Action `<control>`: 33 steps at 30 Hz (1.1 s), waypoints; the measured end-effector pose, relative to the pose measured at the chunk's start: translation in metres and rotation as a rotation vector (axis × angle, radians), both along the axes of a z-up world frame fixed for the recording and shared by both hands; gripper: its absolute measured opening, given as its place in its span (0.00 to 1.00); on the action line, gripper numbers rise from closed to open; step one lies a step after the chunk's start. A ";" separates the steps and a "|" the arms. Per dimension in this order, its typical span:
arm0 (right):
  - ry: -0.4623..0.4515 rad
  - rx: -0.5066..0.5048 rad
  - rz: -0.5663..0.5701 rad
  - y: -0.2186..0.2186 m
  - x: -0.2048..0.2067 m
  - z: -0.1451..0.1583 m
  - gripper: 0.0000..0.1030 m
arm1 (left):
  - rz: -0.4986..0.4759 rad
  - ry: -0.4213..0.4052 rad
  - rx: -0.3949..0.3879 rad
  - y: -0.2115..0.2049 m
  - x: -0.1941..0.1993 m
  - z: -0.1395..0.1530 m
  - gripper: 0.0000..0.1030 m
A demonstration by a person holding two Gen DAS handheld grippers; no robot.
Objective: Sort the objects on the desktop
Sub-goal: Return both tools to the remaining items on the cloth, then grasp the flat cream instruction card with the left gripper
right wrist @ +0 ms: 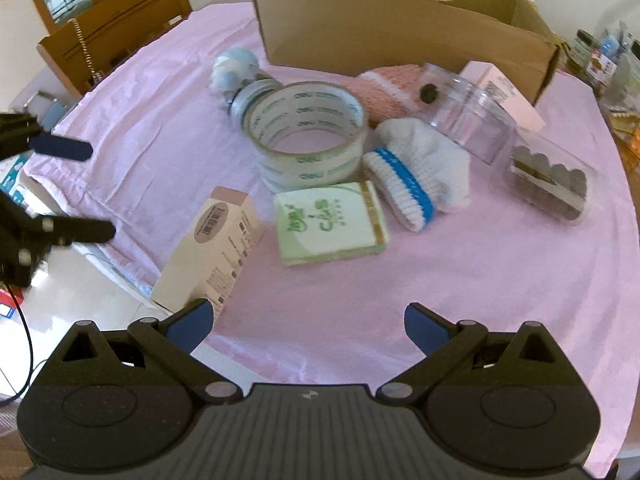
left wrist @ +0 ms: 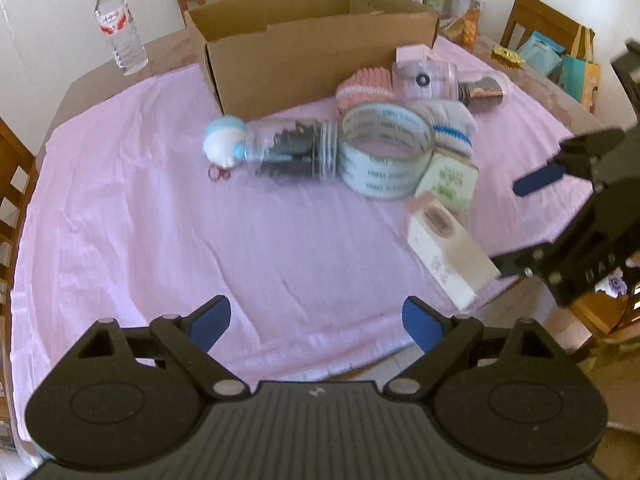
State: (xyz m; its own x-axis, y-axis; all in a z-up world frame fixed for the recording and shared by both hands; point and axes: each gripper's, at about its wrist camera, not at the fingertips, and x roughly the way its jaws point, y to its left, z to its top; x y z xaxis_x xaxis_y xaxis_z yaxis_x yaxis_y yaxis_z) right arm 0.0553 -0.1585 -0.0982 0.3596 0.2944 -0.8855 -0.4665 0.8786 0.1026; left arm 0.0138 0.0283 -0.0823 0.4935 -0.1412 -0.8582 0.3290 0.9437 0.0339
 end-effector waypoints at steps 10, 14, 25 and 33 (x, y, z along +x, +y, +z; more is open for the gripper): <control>-0.023 0.037 0.058 0.026 0.008 0.005 1.00 | -0.006 0.002 -0.016 -0.003 -0.020 -0.005 0.90; -0.025 0.049 0.035 0.022 0.009 0.006 1.00 | -0.055 -0.016 -0.006 -0.011 -0.017 -0.010 0.90; -0.007 0.062 -0.086 -0.013 0.008 0.003 1.00 | -0.303 -0.043 0.109 -0.036 0.003 -0.020 0.90; 0.007 0.067 -0.138 -0.025 0.006 -0.001 1.00 | -0.446 -0.048 0.132 -0.048 0.025 -0.023 0.90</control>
State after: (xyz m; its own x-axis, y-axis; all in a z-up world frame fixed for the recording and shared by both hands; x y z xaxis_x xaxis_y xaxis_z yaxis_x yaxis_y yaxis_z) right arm 0.0614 -0.1836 -0.0993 0.3947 0.3009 -0.8681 -0.3404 0.9255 0.1660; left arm 0.0393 -0.0193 -0.1057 0.4489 -0.2399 -0.8608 0.6966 0.6972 0.1690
